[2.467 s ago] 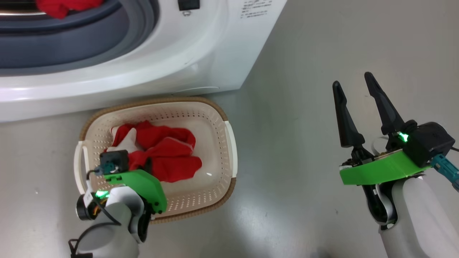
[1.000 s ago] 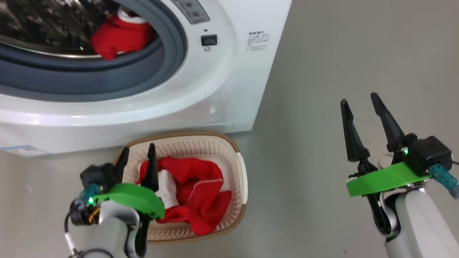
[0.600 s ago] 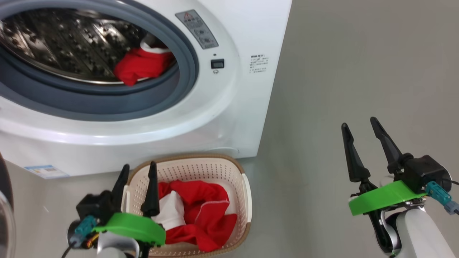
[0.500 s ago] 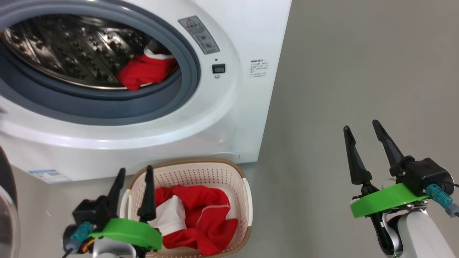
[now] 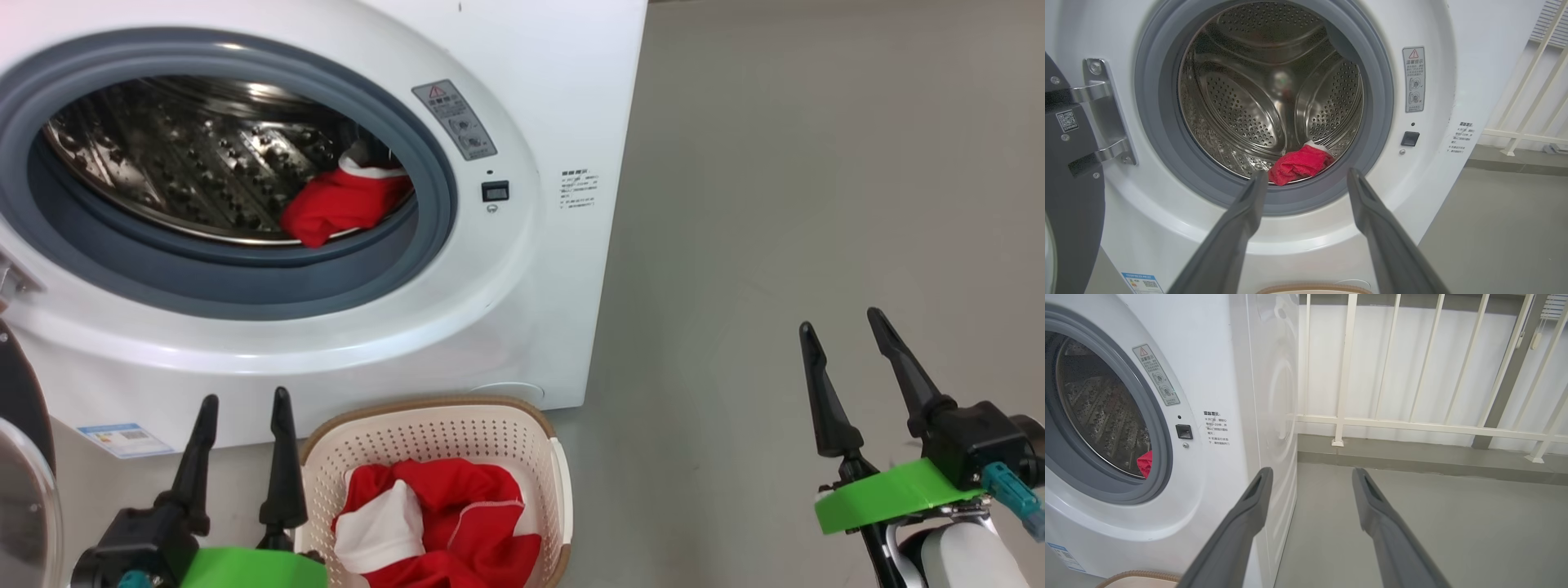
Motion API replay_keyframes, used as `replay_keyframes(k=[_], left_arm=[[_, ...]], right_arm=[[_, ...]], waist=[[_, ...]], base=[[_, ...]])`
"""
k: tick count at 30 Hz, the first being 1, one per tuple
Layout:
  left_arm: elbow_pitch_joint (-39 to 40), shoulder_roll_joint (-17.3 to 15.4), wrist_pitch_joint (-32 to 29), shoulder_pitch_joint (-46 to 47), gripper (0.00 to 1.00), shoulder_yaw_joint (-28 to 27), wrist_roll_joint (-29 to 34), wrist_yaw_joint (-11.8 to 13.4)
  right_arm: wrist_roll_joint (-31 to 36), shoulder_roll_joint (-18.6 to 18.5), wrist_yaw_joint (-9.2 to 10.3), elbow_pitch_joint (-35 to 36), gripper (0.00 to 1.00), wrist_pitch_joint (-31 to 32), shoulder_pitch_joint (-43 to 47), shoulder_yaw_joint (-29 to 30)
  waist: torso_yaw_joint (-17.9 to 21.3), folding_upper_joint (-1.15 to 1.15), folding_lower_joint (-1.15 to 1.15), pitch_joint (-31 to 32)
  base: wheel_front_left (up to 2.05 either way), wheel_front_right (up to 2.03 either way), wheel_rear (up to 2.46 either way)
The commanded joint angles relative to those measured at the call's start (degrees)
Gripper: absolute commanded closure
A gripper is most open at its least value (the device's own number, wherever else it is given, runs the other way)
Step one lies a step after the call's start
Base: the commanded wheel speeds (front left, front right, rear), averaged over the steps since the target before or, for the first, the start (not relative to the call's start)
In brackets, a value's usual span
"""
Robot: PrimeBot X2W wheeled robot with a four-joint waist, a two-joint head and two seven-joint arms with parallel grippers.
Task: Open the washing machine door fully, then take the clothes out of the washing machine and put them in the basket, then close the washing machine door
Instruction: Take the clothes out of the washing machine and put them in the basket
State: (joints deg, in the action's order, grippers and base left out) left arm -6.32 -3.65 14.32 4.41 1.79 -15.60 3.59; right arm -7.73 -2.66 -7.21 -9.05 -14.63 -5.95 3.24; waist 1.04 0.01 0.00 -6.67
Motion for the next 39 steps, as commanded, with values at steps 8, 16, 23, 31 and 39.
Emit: replay_keyframes(k=[8, 16, 23, 31, 39], left_arm=[[3.85, -0.06, 0.68, -1.79, 0.0, -2.78, 1.58, 0.07], [4.01, 0.24, 0.68, -3.64, 0.0, -3.26, 1.86, -0.8], [3.9, 0.37, 0.68, -3.98, 0.0, -3.69, 2.12, -1.39], [3.03, 0.52, 0.68, -3.91, 0.0, -3.3, 2.07, -1.72], [1.71, 0.65, 0.68, -2.32, 0.0, -2.27, 0.66, -1.42]], right_arm=[[-0.17, -0.21, -0.28, 3.24, 0.0, -0.37, 2.68, -0.51], [-1.05, -0.21, -0.28, 3.82, 0.0, -0.37, 4.22, -0.26], [-1.52, -0.21, -0.28, 4.59, 0.0, -0.37, 4.66, 0.09], [-2.05, -0.21, -0.28, 5.01, 0.0, -0.37, 5.02, 0.19], [-2.3, -0.21, -0.28, 5.17, 0.0, -0.37, 4.77, 0.29]], waist=[[0.37, -0.01, 0.0, 1.22], [0.93, -0.01, 0.0, 2.18], [0.95, -0.01, 0.0, 2.37], [0.83, -0.01, 0.0, 2.3], [0.3, -0.01, 0.0, 1.17]], base=[[0.0, 0.0, 0.0], [0.0, 0.0, 0.0], [0.0, 0.0, 0.0], [0.0, 0.0, 0.0], [0.0, 0.0, 0.0]])
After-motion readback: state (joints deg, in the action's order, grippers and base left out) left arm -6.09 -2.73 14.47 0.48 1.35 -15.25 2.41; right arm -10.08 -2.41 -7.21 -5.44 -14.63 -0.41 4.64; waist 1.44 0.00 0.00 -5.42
